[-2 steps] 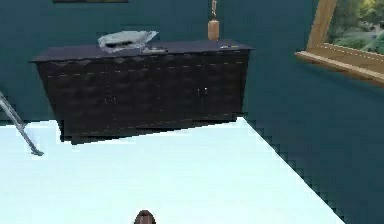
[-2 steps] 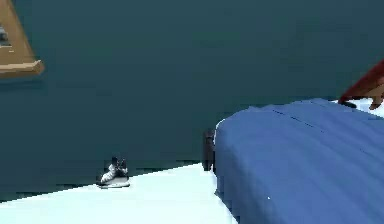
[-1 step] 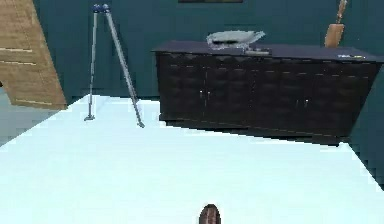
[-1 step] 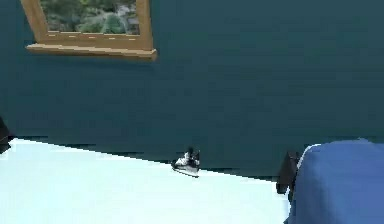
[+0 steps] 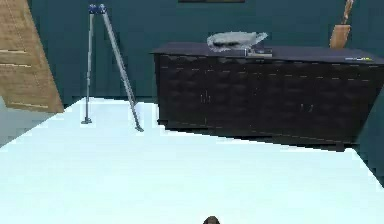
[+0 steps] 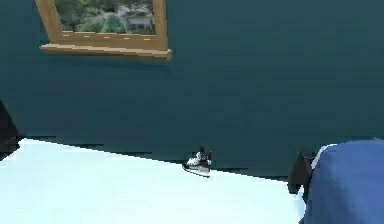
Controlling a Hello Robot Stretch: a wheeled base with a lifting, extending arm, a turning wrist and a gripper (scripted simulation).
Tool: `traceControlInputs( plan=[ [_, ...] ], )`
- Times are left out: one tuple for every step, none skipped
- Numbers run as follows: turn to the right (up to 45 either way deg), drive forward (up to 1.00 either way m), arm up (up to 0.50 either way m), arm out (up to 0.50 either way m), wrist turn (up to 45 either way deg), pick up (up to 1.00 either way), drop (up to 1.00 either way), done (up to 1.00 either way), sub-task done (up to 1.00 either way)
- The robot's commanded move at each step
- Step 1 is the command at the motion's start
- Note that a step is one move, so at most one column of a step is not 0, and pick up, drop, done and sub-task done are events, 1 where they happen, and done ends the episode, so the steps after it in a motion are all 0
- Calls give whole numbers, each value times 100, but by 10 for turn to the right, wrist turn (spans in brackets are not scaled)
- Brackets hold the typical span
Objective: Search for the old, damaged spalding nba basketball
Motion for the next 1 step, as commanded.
traceControlInputs(
  plan=[
    [-450,0,0,0,0,0,0,0,0]
  ],
)
